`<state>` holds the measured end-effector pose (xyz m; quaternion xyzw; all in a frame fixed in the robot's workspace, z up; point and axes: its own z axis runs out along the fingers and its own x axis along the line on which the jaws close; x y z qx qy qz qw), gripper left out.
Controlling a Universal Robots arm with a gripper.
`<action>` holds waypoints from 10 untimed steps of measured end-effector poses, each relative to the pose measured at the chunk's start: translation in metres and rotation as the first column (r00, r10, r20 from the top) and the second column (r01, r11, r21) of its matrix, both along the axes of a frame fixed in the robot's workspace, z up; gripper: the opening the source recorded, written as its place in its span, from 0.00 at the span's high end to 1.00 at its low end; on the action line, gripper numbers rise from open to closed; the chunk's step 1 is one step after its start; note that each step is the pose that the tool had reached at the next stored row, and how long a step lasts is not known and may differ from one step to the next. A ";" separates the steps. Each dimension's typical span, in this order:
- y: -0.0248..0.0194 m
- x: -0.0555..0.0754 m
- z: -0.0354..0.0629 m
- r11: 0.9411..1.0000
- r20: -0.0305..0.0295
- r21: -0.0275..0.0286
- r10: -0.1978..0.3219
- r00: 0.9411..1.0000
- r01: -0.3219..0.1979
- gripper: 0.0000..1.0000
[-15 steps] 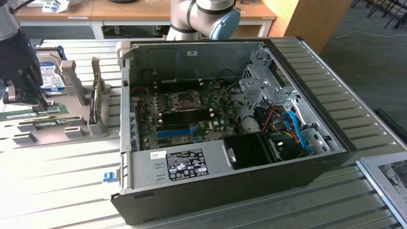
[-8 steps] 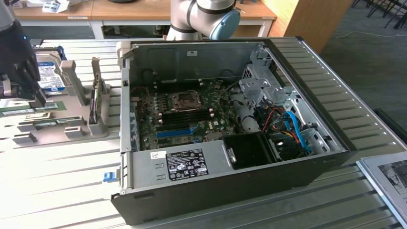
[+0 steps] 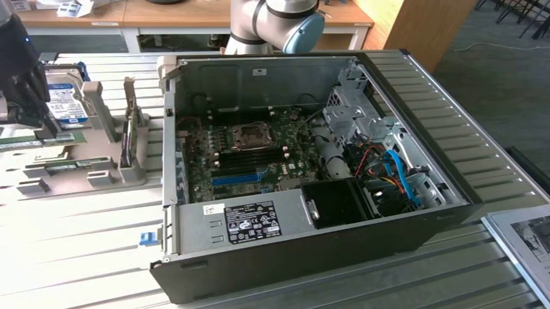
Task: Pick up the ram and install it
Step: 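Pick up the ram and move it above insertion slot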
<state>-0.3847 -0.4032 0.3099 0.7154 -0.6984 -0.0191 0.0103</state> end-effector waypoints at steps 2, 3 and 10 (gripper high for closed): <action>0.0000 0.000 0.0034 1.000 0.000 0.000 -0.001 1.000 0.001 0.88; 0.0000 0.000 0.0052 1.000 0.000 0.000 -0.001 1.000 0.001 0.88; 0.0000 0.000 0.0181 1.000 0.000 0.000 -0.003 1.000 0.003 0.88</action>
